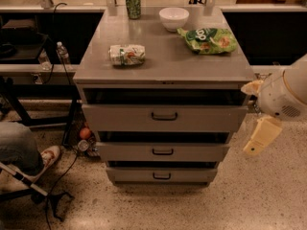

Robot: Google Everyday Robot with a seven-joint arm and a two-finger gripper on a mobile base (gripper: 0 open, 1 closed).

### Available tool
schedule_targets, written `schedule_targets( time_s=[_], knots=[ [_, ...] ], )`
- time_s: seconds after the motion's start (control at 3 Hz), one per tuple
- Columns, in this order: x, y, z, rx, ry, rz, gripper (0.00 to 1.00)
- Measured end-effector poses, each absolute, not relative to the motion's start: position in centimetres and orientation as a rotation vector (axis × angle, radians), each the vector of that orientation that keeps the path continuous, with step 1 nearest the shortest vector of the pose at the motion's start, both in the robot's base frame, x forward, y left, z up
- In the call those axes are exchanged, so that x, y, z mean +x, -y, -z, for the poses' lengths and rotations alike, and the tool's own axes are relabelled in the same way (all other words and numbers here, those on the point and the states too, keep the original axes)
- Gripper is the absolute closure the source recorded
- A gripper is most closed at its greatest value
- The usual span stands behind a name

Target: Open bottom drawer

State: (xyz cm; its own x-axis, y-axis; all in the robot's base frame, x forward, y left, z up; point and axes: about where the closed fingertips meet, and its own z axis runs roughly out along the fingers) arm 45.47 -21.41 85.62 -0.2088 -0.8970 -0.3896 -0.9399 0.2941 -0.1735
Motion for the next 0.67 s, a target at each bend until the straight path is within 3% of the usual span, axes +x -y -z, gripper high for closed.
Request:
schedule_targets(
  time_s=[0.67],
  knots=[
    [44.3, 20.3, -75.7, -1.561, -2.159, -0.334, 0.00]
  ],
)
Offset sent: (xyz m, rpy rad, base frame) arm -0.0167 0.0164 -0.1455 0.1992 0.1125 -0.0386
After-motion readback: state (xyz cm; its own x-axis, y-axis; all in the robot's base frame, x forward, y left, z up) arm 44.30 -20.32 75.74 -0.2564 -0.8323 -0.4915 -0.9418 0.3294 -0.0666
